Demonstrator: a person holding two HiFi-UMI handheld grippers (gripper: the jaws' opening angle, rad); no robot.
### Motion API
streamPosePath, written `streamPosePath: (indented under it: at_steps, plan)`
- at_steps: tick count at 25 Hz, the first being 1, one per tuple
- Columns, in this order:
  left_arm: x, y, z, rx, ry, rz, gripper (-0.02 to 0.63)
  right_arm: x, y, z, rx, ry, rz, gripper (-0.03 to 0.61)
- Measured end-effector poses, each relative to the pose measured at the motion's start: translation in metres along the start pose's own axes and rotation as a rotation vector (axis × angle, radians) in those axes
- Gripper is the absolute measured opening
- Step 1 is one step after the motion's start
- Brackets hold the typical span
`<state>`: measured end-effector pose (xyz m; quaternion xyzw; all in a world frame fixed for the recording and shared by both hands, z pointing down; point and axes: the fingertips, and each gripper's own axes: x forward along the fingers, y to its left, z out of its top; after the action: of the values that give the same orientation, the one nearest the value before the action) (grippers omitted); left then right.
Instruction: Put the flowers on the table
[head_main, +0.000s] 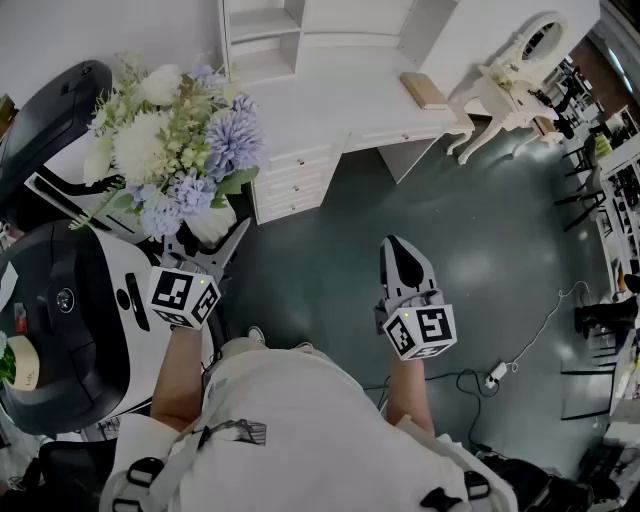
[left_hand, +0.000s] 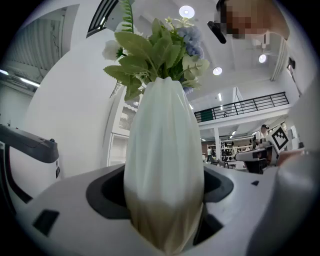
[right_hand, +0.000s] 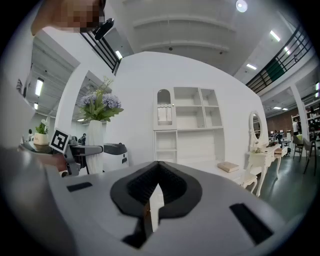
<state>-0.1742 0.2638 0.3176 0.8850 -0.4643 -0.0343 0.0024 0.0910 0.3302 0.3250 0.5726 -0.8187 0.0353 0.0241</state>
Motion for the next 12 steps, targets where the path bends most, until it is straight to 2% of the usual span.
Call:
streamPosePath:
  at_steps: [12]
  plan:
    - [0.003, -0.005, 0.003, -0.018, -0.012, 0.027, 0.39, -0.008, -0.011, -0.013, 0.018, 0.023, 0.014, 0.009]
